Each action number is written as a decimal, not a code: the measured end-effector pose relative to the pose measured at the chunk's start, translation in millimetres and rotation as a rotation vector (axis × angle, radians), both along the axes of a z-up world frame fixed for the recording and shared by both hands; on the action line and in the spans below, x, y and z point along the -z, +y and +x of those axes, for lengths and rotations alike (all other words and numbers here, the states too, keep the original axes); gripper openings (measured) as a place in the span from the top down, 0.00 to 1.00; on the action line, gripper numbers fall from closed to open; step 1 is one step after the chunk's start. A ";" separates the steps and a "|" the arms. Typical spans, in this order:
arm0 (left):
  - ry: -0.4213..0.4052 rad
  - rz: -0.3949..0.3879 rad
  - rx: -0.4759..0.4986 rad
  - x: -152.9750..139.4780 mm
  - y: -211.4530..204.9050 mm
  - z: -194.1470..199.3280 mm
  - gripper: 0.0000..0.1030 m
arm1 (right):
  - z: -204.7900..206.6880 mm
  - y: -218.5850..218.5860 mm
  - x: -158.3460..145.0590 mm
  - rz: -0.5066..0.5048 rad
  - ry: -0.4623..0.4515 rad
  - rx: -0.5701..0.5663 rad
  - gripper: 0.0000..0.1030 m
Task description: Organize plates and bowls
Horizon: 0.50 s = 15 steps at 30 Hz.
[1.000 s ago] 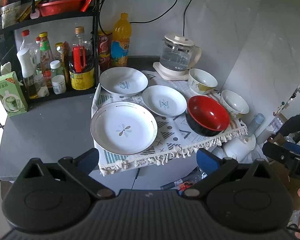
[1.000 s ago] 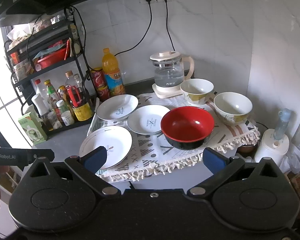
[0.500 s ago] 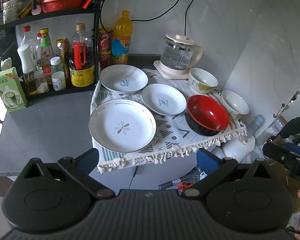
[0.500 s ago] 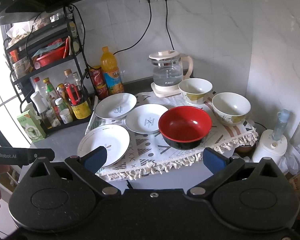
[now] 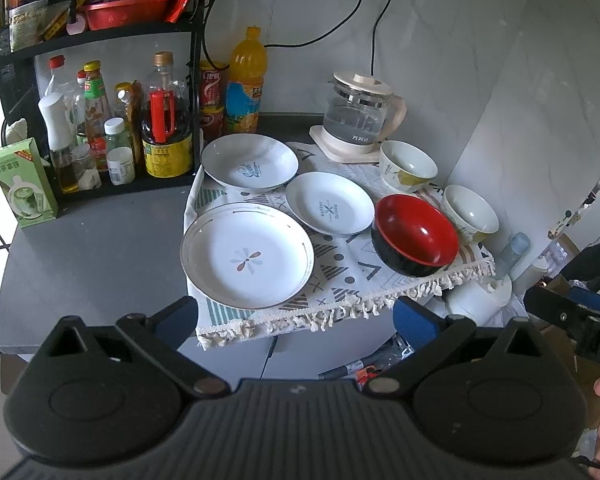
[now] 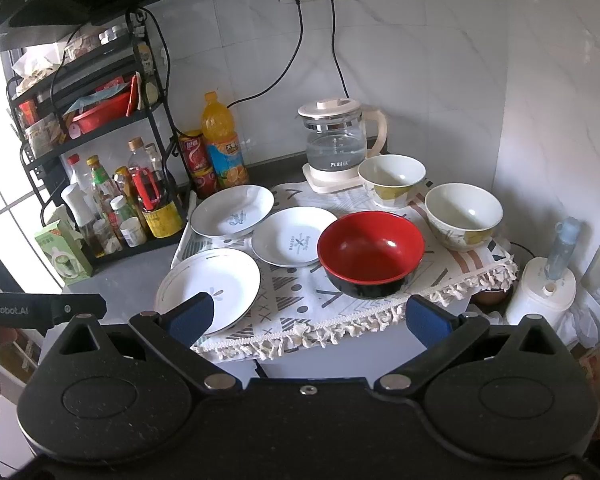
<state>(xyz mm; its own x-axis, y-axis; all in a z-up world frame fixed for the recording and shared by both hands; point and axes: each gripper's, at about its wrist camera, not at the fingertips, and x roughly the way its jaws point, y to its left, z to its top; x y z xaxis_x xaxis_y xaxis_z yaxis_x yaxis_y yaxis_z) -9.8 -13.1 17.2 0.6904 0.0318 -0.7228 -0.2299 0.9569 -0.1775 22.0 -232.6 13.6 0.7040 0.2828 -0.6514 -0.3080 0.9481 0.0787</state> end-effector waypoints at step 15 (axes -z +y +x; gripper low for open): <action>0.001 -0.003 0.013 2.1 -7.4 5.9 0.00 | 0.3 -4.7 -0.7 -0.012 -0.002 0.007 0.00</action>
<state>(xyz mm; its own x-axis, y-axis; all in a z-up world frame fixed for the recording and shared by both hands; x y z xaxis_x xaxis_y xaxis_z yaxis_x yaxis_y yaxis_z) -3.9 -20.5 15.1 0.6901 0.0208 -0.7234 -0.2179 0.9592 -0.1803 22.3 -237.3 14.3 0.7074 0.2696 -0.6533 -0.3014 0.9512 0.0662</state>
